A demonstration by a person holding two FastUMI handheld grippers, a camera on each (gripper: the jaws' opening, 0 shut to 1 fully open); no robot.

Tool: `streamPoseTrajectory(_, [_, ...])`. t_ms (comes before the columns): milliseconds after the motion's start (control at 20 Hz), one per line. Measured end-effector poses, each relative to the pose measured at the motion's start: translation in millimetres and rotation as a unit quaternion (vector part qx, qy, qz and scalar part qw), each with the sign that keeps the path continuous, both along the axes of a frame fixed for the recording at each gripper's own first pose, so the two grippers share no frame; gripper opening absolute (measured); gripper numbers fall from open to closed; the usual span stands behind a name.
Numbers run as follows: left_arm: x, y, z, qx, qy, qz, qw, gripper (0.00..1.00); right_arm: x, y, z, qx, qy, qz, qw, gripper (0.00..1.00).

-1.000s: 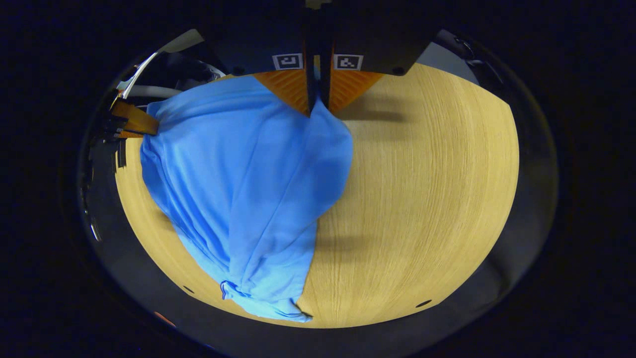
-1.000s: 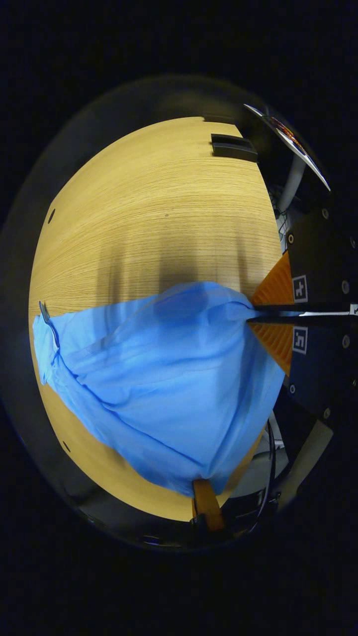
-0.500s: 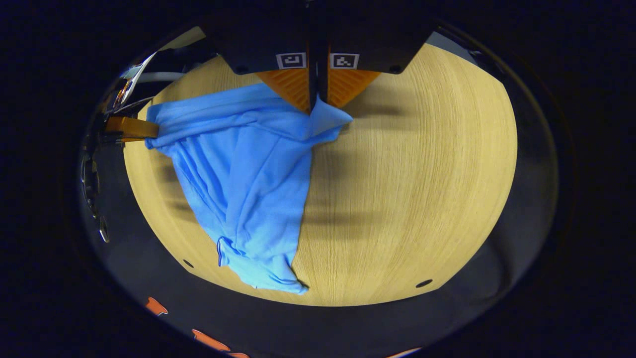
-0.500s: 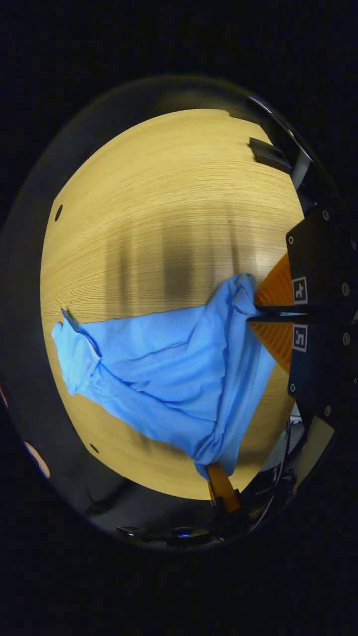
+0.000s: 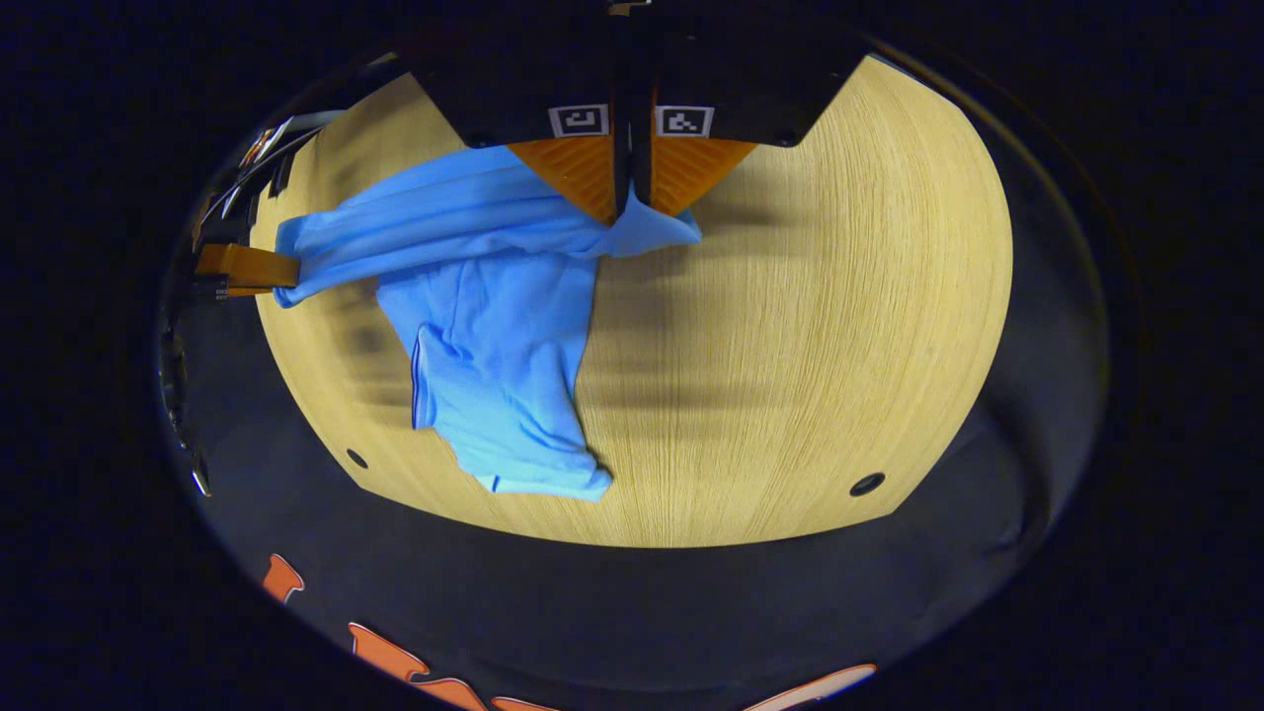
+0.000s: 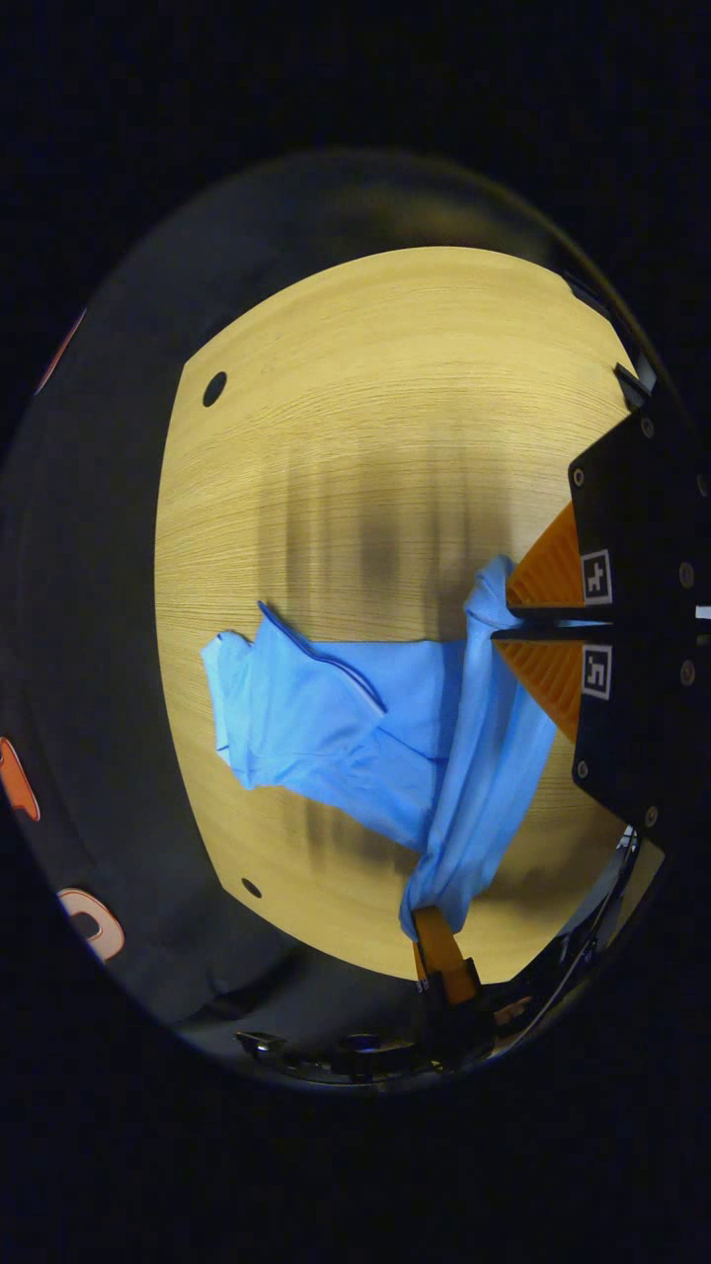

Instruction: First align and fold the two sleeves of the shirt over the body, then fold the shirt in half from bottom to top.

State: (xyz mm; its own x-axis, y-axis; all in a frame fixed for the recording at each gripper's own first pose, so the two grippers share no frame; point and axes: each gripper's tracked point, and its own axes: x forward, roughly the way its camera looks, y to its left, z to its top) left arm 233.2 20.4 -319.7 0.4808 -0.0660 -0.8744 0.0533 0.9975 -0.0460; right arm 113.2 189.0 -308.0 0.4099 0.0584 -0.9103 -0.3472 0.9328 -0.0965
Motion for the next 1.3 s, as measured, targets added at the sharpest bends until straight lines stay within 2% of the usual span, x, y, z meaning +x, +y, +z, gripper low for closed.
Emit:
streamPoseTrajectory(300, [105.2,2.1,28.8,0.0,-0.027,-0.002,1.0,0.04,80.0,19.4,25.4,-0.001,-0.033,0.013,0.999,0.01])
streamPoseTrajectory(600, [220.8,14.9,63.1,0.014,-0.049,0.0,0.999,0.04,164.1,43.4,23.9,0.008,-0.053,0.009,0.999,0.01])
streamPoseTrajectory(750, [272.5,25.1,74.7,0.032,-0.059,-0.001,0.998,0.04,194.6,55.8,9.9,0.026,-0.059,-0.007,0.998,0.0])
streamPoseTrajectory(850, [296.3,34.1,76.8,0.045,-0.049,0.006,0.998,0.04,205.4,57.0,0.0,0.038,-0.055,-0.015,0.998,0.0])
streamPoseTrajectory(900, [235.6,37.6,25.9,0.05,-0.048,0.009,0.998,0.04,210.4,57.1,-4.1,0.038,-0.054,-0.018,0.998,0.01])
streamPoseTrajectory(950, [293.3,9.5,64.5,0.053,-0.051,0.01,0.997,0.04,215.0,55.3,-10.2,0.033,-0.056,-0.021,0.998,0.01])
streamPoseTrajectory(1000, [296.2,27.6,63.3,0.052,-0.057,0.009,0.997,0.11,218.4,53.0,-13.1,0.027,-0.059,-0.021,0.998,0.03])
streamPoseTrajectory(1050, [304.6,38.4,71.2,0.064,-0.066,0.011,0.996,0.13,219.9,50.5,-14.5,0.018,-0.064,-0.022,0.998,0.08])
streamPoseTrajectory(1100, [308.5,38.9,71.8,0.073,-0.076,0.011,0.994,0.27,220.9,44.5,-19.4,0.007,-0.066,-0.026,0.997,0.18])
streamPoseTrajectory(1150, [311.2,40.7,81.6,0.077,-0.088,0.01,0.993,0.4,219.1,40.1,-16.1,0.002,-0.066,-0.025,0.997,0.36])
streamPoseTrajectory(1200, [313.7,43.1,89.5,0.082,-0.101,0.01,0.991,0.46,218.3,38.0,-12.5,0.0,-0.067,-0.025,0.997,0.55])
streamPoseTrajectory(1300, [317.3,47.0,112.4,0.093,-0.133,0.013,0.987,0.81,217.8,35.9,-1.9,0.001,-0.075,-0.026,0.997,0.92])
